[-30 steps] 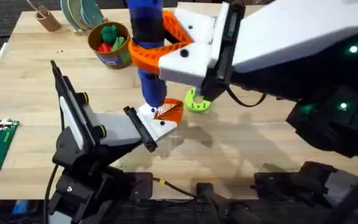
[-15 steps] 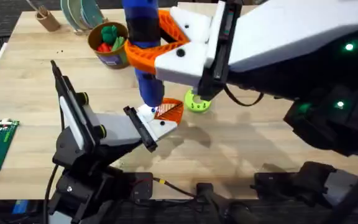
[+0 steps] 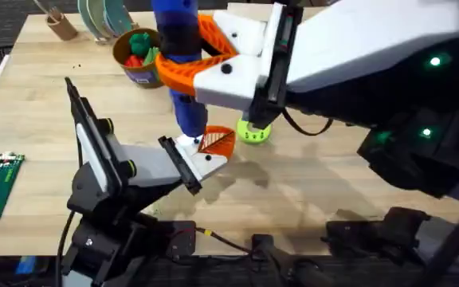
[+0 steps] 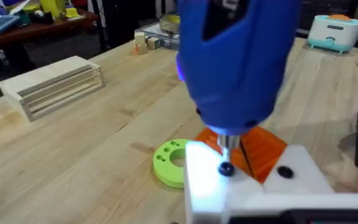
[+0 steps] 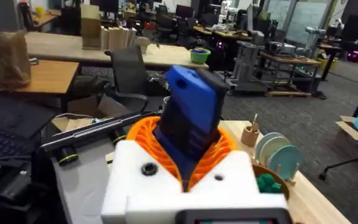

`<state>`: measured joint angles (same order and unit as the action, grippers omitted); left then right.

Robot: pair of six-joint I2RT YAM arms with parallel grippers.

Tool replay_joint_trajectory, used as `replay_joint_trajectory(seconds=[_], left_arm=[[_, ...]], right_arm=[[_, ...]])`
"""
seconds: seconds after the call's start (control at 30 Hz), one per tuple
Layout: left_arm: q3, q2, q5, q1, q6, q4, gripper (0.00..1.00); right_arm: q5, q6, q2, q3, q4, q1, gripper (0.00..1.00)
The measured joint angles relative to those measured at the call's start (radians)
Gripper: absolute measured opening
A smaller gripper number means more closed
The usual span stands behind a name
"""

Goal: Pick up the gripper from the table and insert it into the empty holder that is missing its gripper. Then pick up a screw, insert it into the mounting hole, and use the screwdriver to tighten it. Finally, clean up the table by picking up the vegetable and placing it into the bucket.

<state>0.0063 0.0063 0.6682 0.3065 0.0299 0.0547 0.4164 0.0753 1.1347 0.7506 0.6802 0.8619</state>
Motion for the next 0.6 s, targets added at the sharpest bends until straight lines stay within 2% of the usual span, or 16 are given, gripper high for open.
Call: replay_joint_trajectory(seconds=[0.6], left_arm=[[0.000, 0.000, 0.000, 0.000, -0.001, 0.001, 0.007]], right_arm=[[0.000, 0.000, 0.024, 0.001, 0.000, 0.001, 0.034]])
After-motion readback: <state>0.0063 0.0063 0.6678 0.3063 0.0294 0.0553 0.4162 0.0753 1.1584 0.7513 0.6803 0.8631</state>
